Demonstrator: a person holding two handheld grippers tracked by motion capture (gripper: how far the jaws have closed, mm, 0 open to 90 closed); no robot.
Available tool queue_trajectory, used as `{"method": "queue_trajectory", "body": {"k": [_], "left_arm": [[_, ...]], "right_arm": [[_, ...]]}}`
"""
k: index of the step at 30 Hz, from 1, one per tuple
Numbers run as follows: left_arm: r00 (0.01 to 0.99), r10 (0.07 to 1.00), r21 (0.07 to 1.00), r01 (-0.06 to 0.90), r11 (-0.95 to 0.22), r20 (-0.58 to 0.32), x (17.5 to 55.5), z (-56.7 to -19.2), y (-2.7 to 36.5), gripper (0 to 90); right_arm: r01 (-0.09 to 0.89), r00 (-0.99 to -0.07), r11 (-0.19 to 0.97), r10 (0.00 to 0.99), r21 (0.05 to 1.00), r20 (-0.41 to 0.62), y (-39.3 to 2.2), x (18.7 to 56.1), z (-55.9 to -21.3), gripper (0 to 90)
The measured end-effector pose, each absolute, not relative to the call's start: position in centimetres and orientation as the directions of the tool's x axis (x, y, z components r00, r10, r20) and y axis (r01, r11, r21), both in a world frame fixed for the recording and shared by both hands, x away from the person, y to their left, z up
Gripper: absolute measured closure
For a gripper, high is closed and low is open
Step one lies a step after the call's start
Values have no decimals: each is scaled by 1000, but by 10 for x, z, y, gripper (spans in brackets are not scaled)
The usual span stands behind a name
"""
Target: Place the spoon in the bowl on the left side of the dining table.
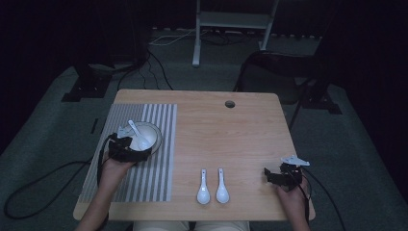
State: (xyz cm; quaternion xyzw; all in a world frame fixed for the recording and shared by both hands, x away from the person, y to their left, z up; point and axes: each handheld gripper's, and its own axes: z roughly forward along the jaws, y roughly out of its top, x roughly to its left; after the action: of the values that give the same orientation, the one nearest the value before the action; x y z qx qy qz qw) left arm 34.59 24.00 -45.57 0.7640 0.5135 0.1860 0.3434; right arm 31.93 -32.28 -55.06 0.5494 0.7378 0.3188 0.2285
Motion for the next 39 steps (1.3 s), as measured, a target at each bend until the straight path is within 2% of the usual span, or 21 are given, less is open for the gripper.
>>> {"method": "queue_trajectory", "body": {"k": [10,39], "left_arm": [[385,921,755,619,-214,-55,323,-468,249,12],[380,921,758,624,-188,-85,273,-504,280,12]], "right_arm": [[665,-292,193,956,722,13,-323,319,-551,119],[666,-291,192,957,721,14,-323,319,-551,120]]}}
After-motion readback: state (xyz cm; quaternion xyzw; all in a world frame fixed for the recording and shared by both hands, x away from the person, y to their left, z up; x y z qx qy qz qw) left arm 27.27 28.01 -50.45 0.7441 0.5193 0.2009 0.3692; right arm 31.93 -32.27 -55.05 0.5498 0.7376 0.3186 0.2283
